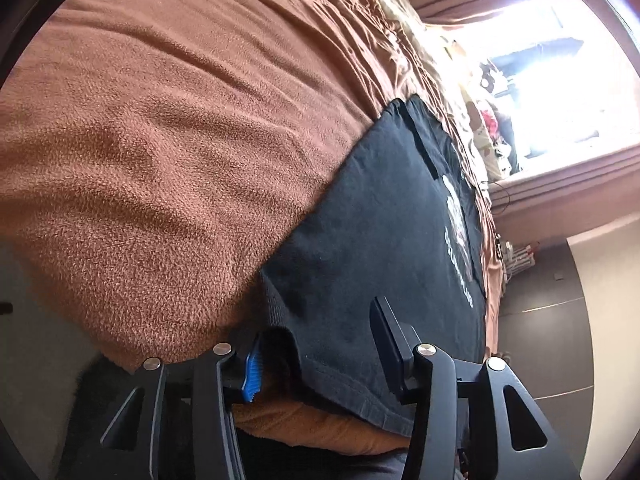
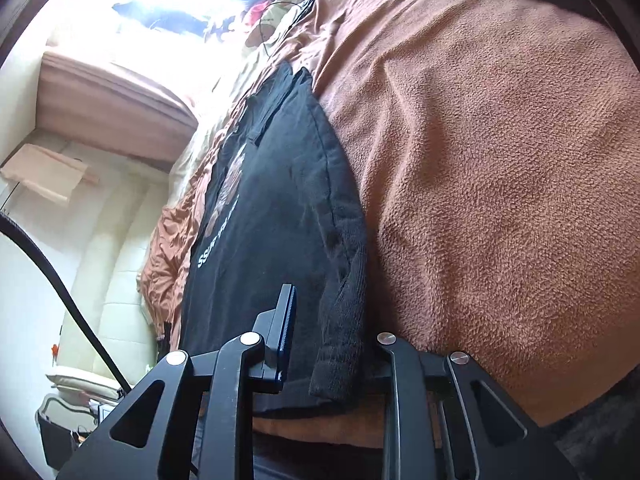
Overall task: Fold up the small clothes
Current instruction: 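Close the right gripper on the hem while the left gripper closes beside it, then lift the hem with both grippers and carry it over toward the collar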
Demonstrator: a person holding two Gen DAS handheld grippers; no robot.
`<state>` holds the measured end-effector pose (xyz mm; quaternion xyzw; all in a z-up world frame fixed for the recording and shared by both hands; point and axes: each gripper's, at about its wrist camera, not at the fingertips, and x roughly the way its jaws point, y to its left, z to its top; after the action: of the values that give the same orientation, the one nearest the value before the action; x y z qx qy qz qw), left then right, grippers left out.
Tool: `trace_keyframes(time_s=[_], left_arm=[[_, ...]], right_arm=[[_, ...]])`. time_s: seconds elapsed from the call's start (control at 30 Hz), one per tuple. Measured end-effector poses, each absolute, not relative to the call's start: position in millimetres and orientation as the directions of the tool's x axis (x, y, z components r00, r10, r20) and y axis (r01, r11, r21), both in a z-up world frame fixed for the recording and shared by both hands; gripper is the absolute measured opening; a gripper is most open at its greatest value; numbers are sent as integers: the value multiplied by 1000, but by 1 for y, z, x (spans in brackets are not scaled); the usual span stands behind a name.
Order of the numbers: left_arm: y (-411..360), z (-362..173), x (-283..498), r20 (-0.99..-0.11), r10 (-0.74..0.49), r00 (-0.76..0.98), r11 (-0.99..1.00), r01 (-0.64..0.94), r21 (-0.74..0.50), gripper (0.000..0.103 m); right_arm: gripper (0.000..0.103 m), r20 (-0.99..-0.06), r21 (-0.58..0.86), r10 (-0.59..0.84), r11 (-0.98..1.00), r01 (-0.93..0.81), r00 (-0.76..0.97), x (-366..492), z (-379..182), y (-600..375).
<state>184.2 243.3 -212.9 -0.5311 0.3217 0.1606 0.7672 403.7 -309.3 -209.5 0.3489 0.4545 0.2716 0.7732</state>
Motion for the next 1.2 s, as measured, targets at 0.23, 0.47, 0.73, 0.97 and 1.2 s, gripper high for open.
trace_keyframes(time_s=[0.23, 0.47, 0.73, 0.97, 1.2], left_arm=[[244, -215, 197, -694, -44, 719, 353, -639, -684, 48], [240, -222, 192, -690, -68, 721, 330, -636, -697, 22], [251, -211, 178, -667, -31, 744, 365, -613, -701, 5], [258, -191, 163, -583, -44, 811, 357, -532, -768, 5], [262, -165, 141, -495, -29, 868, 353, -455, -818, 5]], right_arm=[[12, -543, 771, 697, 635, -51, 468, 408, -205, -297], [1, -541, 769, 704, 636, -69, 460, 402, -197, -291], [0, -528, 768, 682, 638, -57, 506, 394, -178, -295], [0, -475, 783, 695, 614, -102, 539, 377, -152, -298], [0, -430, 792, 715, 592, -151, 550, 354, -130, -311]])
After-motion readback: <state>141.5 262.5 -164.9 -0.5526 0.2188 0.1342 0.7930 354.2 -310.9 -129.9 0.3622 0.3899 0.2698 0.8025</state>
